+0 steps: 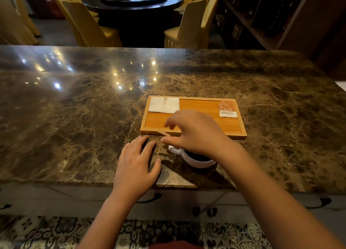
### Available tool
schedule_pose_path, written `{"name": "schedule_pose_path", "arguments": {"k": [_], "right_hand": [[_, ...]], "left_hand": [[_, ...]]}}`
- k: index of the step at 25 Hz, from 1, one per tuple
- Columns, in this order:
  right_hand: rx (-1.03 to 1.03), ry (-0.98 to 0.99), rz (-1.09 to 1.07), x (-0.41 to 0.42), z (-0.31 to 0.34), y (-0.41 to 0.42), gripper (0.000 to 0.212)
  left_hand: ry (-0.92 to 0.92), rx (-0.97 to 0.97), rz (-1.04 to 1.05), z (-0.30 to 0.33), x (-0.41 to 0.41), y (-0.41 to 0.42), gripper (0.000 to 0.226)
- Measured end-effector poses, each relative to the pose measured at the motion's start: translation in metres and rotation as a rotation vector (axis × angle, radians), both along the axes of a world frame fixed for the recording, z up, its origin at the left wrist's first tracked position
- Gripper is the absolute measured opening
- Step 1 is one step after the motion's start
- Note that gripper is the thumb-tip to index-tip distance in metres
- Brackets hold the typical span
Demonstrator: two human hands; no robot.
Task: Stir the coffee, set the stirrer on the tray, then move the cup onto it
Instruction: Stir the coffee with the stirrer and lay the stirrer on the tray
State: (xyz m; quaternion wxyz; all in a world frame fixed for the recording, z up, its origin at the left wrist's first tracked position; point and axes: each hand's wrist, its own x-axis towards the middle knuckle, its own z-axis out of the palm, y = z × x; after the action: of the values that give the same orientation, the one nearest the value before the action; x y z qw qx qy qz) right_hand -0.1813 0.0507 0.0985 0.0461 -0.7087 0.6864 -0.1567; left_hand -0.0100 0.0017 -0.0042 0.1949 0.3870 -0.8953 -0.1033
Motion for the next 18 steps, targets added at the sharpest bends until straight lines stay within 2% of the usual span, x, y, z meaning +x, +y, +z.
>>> {"name": "schedule_pose_path", "arguments": {"k": [2, 5, 14, 18], "right_hand": [[0.001, 0.055, -0.008, 0.004, -0.004, -0.004, 0.036], [0.005, 0.029, -0.025, 0.006, -0.007, -0.007, 0.018], [-0.098, -0.47, -0.203, -0.044, 0.019, 0.036, 0.007], [-0.091, -0.608, -0.211, -0.071, 0.019, 0.066, 0.006]], "left_hand": [[-0.002, 0.001, 0.0, 0.0, 0.0, 0.0, 0.051], [-0.008, 0.002, 0.003, -0.001, 0.0, 0.0, 0.051], [-0.007, -0.005, 0.003, 0.0, -0.001, 0.0, 0.052], [-0.002, -0.007, -0.004, 0.0, 0.0, 0.0, 0.052]]}}
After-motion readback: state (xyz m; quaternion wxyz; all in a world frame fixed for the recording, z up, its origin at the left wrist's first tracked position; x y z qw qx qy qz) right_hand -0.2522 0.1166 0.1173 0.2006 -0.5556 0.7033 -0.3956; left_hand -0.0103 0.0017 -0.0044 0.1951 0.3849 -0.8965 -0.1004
